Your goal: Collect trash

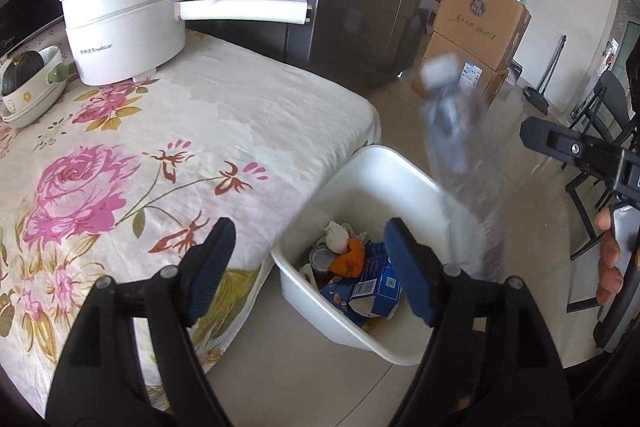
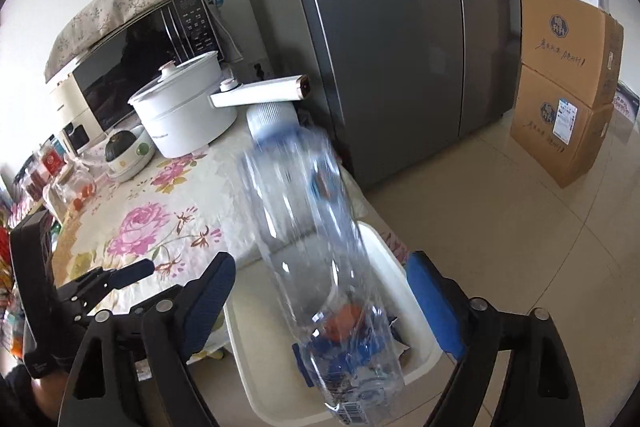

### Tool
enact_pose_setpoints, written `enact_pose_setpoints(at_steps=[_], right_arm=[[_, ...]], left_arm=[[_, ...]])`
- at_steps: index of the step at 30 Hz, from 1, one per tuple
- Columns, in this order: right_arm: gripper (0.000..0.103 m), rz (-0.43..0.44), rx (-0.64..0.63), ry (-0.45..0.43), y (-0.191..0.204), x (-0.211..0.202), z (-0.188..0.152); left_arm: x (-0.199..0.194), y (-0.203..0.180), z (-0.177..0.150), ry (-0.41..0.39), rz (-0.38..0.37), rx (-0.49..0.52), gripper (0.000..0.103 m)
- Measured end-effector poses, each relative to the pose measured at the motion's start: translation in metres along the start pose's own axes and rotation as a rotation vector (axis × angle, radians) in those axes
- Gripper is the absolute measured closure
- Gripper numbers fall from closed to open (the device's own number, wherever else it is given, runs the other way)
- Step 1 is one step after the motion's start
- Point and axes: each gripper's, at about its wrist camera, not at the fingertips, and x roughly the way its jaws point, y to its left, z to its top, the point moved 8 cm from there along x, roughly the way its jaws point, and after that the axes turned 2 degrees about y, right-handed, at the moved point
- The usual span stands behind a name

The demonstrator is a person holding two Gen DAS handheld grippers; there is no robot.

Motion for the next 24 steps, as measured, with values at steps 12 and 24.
enact_pose_setpoints(at_steps=[12,24], right_arm=[[0.013,0.001,-0.054,0.027,0.012,0.002,-0.002],[0.008,-0.061,-0.055,0.035,0.015,-0.007,-0.008]], left_arm=[[-0.010,0.020,-0.001,0.002,0.021,-0.026,0.022],[-0.039,0.037,-0.010,-0.007,0.090,-0.025,0.003]])
